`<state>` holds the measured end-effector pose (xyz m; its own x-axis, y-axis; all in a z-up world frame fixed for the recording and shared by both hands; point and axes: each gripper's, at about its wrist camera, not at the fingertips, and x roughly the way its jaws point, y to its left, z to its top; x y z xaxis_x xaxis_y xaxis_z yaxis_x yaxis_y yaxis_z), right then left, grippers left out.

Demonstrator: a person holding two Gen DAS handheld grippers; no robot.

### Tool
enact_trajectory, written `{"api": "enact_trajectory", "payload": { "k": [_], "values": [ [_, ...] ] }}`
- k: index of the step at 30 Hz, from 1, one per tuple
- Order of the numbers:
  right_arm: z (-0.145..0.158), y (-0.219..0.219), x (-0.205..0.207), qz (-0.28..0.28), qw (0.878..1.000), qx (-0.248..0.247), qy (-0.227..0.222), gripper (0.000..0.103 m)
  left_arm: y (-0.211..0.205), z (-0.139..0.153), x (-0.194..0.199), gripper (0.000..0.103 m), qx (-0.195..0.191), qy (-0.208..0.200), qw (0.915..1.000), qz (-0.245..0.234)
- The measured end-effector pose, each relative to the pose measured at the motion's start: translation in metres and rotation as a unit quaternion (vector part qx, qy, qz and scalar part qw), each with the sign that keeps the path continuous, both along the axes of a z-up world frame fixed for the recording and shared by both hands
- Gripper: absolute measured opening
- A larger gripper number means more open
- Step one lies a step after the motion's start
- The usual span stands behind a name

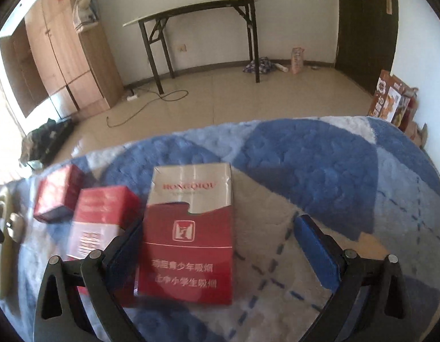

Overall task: Organize rigid objects
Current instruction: 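Grasp the round white tin with the left gripper while the right grasps the red HONGQIQU pack, then carry the white tin and HONGQIQU pack into the yellow tray and open both grippers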

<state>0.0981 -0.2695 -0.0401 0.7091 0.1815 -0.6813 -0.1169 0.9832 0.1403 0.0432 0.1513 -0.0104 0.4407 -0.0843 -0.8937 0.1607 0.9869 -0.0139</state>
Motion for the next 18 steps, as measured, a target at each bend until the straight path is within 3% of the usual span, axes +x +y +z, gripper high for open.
{"api": "enact_trajectory", "payload": {
  "k": [6,8,10,12,18],
  "values": [
    [-0.006,0.007,-0.003,-0.009,0.999,-0.029,-0.028,0.098,0.001,-0.035,0.024,0.075,0.035,0.053,0.9979,-0.008],
    [-0.009,0.009,-0.001,-0.011,0.999,-0.029,-0.031,0.093,0.002,-0.043,0.024,0.052,0.041,0.056,0.9975,-0.01],
    [-0.01,0.012,-0.003,-0.013,0.999,-0.033,-0.039,0.079,0.006,-0.047,0.023,0.05,0.033,0.058,0.9977,-0.01],
    [-0.01,0.015,-0.006,-0.004,0.998,-0.035,-0.046,0.056,0.007,-0.048,0.022,0.049,0.024,0.055,0.9981,-0.012],
    [0.0,-0.002,-0.016,-0.004,0.999,0.001,-0.049,0.055,0.01,-0.043,0.018,0.049,0.015,0.045,0.9988,-0.011]
  ]
}}
